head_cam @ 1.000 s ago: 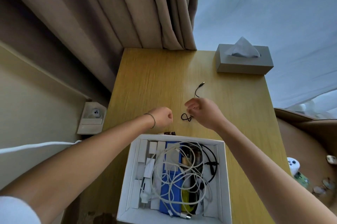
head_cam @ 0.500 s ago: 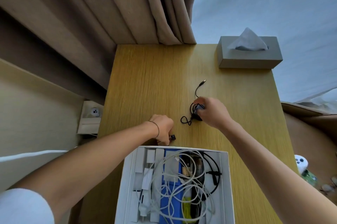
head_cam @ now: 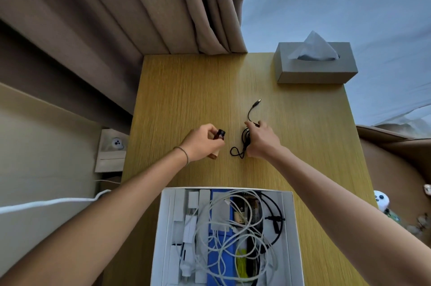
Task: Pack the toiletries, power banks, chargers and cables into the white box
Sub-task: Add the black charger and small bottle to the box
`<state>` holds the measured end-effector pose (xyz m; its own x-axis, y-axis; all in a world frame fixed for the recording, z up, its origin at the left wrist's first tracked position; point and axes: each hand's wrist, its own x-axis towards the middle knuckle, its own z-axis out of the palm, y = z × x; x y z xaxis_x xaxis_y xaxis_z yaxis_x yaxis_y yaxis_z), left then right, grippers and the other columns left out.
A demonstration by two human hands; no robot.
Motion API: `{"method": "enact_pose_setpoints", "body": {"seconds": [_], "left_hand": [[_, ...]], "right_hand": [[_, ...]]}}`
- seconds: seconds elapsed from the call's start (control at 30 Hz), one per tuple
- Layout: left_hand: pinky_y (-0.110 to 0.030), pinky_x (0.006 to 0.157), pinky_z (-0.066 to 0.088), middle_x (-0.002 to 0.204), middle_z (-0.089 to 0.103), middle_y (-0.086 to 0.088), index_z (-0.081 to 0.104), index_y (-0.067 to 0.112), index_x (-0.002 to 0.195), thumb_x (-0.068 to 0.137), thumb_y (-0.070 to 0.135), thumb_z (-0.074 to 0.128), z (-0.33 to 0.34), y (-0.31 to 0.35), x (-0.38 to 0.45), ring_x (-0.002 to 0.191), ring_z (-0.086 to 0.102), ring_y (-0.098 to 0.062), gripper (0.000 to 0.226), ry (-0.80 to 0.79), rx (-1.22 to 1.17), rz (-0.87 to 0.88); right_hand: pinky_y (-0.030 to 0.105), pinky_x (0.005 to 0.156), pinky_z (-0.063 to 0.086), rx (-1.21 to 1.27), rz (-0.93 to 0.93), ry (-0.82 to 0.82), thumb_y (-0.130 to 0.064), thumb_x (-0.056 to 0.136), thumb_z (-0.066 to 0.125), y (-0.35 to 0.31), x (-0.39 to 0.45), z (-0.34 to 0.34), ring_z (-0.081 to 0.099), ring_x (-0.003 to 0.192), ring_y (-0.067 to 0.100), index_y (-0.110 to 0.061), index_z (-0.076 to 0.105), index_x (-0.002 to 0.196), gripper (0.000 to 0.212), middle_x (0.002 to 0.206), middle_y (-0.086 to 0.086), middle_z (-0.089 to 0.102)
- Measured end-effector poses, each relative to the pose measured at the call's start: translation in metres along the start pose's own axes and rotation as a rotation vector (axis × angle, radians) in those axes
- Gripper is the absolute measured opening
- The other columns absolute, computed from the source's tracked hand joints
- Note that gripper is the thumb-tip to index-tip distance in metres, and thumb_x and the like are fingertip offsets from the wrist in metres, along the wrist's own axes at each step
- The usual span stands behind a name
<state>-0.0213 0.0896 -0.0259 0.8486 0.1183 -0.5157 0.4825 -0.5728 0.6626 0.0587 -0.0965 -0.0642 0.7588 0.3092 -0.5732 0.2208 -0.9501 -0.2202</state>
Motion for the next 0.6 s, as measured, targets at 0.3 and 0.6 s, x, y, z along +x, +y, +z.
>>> {"method": "enact_pose_setpoints", "body": {"seconds": [0.3,0.6], "left_hand": [[-0.036,0.064,0.063,0.096,0.070,-0.016,0.064,0.013,0.105,0.091,0.021,0.070,-0.029,0.030,-0.057,0.084,0.072,-0.025,0.018,0.103,-0.331,0.057],[-0.050,0.077,0.059,0.083,0.074,-0.003,0.064,0.024,0.101,0.090,0.030,0.069,-0.020,0.027,-0.129,0.081,0.071,-0.024,0.014,0.111,-0.247,0.137]], "right_hand": [[0.035,0.068,0.044,-0.116,-0.020,0.138,-0.007,0.077,0.075,-0.002,0.008,0.013,0.048,0.102,0.031,-0.011,0.049,0.125,0.055,0.122,0.014,0.044],[0.033,0.073,0.045,-0.003,-0.050,0.186,-0.025,0.073,0.077,-0.009,-0.016,-0.003,0.044,0.094,0.023,-0.016,0.052,0.124,0.058,0.119,0.012,0.049]]}}
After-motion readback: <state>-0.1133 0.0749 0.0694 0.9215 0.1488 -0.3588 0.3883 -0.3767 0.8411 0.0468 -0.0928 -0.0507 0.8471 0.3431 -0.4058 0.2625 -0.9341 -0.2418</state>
